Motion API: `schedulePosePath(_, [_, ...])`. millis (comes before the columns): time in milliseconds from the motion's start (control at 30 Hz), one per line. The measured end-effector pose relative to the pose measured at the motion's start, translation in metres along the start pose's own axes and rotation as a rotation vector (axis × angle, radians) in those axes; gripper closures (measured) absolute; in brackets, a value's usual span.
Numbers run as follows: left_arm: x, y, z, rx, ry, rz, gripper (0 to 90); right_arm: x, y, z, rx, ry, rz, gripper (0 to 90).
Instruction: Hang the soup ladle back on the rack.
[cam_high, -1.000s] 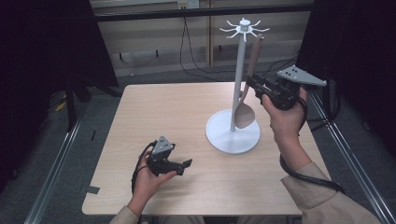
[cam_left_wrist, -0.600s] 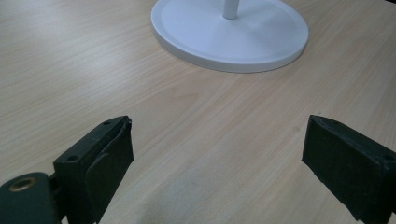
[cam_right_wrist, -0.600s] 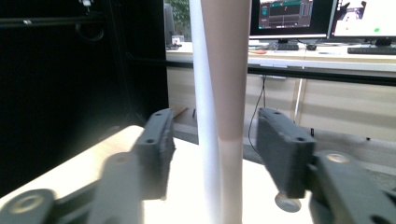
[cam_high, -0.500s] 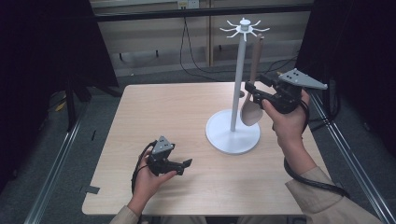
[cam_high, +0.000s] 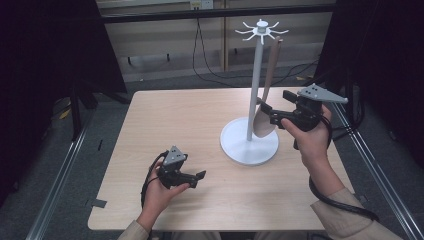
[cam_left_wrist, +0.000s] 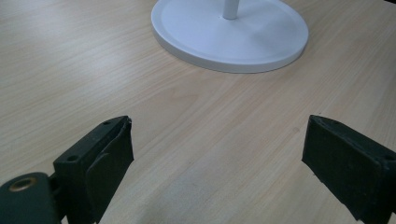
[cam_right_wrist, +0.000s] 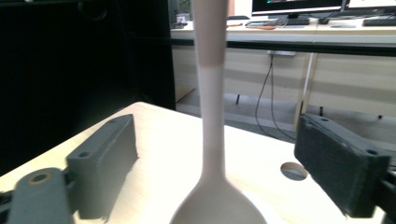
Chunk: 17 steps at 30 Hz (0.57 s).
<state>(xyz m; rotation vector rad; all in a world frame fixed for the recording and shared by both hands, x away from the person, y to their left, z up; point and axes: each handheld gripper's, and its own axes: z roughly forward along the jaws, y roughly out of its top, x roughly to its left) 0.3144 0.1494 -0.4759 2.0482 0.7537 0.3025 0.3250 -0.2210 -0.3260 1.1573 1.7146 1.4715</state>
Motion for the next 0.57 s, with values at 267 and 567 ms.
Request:
schedulePosePath(267, [0.000, 0.000, 0.000, 0.001, 0.001, 0.000, 8.2, 0.002, -0.014, -0.007, 0.019, 0.026, -0.008, 3.9])
schedulePosePath(567, [-0.002, 0.000, 0.001, 0.000, 0.000, -0.006, 7.8, 0.001, -0.027, -0.012, 0.037, 0.037, 0.001, 2.6])
